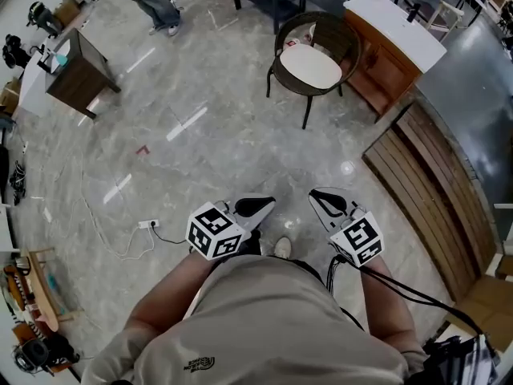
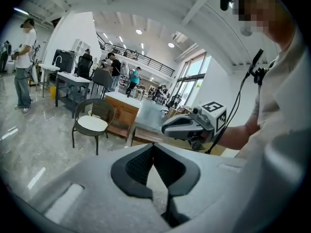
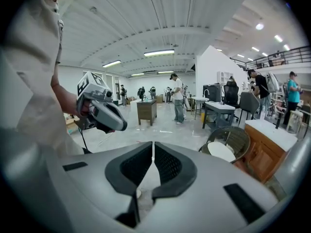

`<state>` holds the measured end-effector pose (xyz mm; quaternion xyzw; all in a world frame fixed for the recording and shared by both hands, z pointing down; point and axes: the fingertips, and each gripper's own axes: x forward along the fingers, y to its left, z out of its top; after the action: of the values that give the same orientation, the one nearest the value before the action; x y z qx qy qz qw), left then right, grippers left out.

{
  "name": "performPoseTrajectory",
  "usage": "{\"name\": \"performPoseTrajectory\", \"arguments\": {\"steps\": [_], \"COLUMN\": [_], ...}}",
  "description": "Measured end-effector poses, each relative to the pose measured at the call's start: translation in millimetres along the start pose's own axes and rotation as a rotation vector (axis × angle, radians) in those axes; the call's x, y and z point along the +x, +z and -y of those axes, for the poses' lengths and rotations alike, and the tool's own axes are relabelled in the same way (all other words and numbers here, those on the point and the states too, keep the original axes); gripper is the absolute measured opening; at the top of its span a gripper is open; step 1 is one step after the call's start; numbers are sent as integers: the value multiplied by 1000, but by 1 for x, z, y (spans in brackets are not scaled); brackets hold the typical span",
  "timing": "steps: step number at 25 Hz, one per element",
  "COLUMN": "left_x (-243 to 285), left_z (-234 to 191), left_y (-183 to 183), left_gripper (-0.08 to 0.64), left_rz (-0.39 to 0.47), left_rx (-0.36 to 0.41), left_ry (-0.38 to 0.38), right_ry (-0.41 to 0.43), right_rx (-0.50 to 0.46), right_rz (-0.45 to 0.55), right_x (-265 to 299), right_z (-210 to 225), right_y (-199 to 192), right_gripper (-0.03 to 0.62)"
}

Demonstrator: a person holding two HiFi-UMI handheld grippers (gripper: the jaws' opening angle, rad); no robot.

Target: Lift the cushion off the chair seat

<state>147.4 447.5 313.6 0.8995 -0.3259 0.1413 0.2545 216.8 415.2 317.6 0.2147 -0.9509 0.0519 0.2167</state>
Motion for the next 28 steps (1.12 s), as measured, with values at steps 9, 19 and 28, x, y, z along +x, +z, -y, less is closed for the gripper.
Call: {"name": "performPoseTrajectory", "arguments": {"steps": [9,19,28], "left_x": [25,21,5], "left_z": [-78,-219,-310], "left_y": [38,105,127], "left_gripper": [8,8,8], "left_rz": [3,-26,-67], "left_rx": [35,93,106], "left_ry": [-69,-184,-216], "right_ry": [-116,-245,-262], "right_rx": [158,311,342], "right_rz": [47,14,-8], "right_x": [59,171,261], "right_z": [62,120,149], "right_y": [29,76,119], "right_gripper": [15,15,17]}}
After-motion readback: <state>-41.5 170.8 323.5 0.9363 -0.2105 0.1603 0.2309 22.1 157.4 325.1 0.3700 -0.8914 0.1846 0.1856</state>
